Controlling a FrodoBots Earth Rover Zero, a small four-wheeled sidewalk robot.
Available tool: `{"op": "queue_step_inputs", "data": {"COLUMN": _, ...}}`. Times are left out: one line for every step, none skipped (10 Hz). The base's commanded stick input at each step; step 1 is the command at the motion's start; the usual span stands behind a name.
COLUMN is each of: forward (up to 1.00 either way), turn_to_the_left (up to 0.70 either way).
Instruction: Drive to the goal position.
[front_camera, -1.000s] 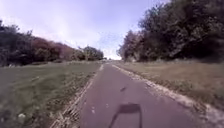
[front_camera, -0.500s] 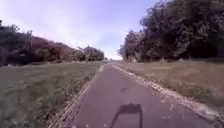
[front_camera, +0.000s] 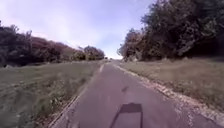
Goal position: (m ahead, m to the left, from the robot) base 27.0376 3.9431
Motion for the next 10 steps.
{"op": "queue_step_inputs", "data": {"forward": 0.0, "turn_to_the_left": 0.0}}
{"op": "queue_step_inputs", "data": {"forward": 0.0, "turn_to_the_left": 0.0}}
{"op": "queue_step_inputs", "data": {"forward": 0.0, "turn_to_the_left": 0.0}}
{"op": "queue_step_inputs", "data": {"forward": 0.0, "turn_to_the_left": 0.0}}
{"op": "queue_step_inputs", "data": {"forward": 0.0, "turn_to_the_left": 0.0}}
{"op": "queue_step_inputs", "data": {"forward": 0.0, "turn_to_the_left": 0.0}}
{"op": "queue_step_inputs", "data": {"forward": 0.85, "turn_to_the_left": 0.0}}
{"op": "queue_step_inputs", "data": {"forward": 0.85, "turn_to_the_left": 0.0}}
{"op": "queue_step_inputs", "data": {"forward": 0.85, "turn_to_the_left": 0.0}}
{"op": "queue_step_inputs", "data": {"forward": 0.85, "turn_to_the_left": 0.0}}
